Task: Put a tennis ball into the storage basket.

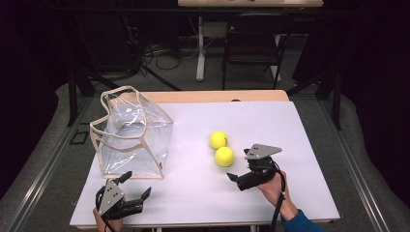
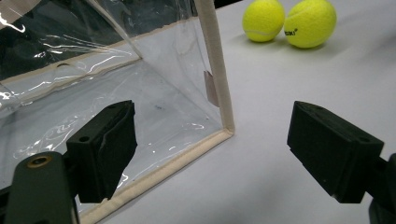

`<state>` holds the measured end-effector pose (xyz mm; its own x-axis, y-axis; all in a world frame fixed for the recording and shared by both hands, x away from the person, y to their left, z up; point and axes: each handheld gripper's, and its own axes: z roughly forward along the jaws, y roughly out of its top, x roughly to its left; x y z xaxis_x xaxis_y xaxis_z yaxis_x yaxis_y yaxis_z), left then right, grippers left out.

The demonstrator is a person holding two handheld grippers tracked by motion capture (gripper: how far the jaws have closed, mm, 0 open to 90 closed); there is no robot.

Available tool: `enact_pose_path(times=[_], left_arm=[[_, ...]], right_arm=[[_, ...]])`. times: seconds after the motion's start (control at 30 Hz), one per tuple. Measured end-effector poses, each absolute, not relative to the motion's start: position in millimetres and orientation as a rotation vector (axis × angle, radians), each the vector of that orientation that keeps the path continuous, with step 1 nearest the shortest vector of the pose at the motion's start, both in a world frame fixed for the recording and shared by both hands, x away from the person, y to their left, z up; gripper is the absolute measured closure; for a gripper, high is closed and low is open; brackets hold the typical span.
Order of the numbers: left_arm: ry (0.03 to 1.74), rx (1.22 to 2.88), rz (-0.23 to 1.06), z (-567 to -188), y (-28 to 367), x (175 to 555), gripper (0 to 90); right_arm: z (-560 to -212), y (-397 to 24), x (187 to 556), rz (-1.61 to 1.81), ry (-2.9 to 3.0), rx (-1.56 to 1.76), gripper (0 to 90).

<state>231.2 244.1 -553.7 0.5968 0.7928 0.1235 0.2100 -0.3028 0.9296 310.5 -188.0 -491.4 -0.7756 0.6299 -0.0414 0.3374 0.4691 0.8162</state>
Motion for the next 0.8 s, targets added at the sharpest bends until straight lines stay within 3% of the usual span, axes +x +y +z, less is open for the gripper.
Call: enact_pose_path(times=[0.8], left_arm=[[0.813,1.825,0.73,-554,245,231,16.0]], right_arm=[[-495,-173,337,1.185,2.424,0.829,0.0]])
